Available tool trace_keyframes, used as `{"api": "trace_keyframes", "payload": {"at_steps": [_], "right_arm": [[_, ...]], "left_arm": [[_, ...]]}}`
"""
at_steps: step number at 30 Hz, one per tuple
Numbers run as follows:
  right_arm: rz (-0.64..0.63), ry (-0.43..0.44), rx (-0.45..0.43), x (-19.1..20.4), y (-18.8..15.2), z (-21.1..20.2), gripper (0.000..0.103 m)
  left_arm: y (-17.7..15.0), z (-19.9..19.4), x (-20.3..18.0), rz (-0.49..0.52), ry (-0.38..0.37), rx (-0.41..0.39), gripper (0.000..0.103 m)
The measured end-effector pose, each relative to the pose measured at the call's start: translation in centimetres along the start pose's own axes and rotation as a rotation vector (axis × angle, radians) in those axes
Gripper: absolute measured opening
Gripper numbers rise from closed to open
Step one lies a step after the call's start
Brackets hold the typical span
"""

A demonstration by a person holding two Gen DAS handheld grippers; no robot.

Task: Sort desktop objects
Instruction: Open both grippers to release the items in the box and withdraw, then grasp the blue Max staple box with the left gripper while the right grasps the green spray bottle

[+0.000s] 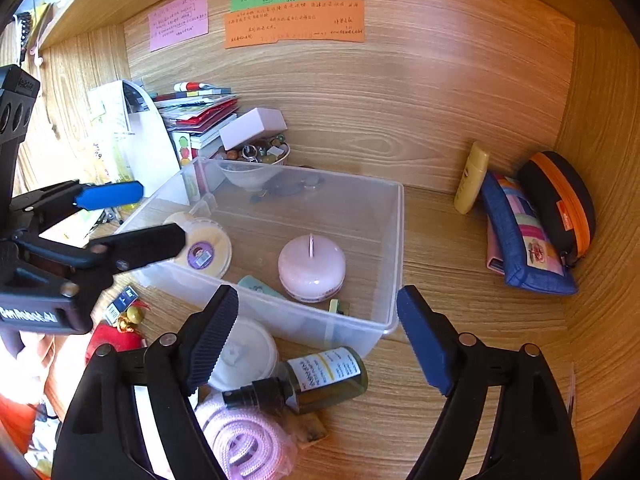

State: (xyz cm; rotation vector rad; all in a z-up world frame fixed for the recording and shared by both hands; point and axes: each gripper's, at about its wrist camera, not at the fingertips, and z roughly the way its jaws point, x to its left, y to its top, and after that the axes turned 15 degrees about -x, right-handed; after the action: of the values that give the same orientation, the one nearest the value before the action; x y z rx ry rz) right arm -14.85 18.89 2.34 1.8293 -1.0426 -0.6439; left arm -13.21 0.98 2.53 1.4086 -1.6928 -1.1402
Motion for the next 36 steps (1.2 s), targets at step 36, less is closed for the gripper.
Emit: {"api": "trace_keyframes", "payload": {"at_steps": [36], "right_arm": [[0.035, -0.023, 0.150, -2.2, -5.9, -0.7, 0.081]], "left_arm": [[-10.6, -2.8, 8.5, -0.039, 0.218, 0.274, 0.091]]}}
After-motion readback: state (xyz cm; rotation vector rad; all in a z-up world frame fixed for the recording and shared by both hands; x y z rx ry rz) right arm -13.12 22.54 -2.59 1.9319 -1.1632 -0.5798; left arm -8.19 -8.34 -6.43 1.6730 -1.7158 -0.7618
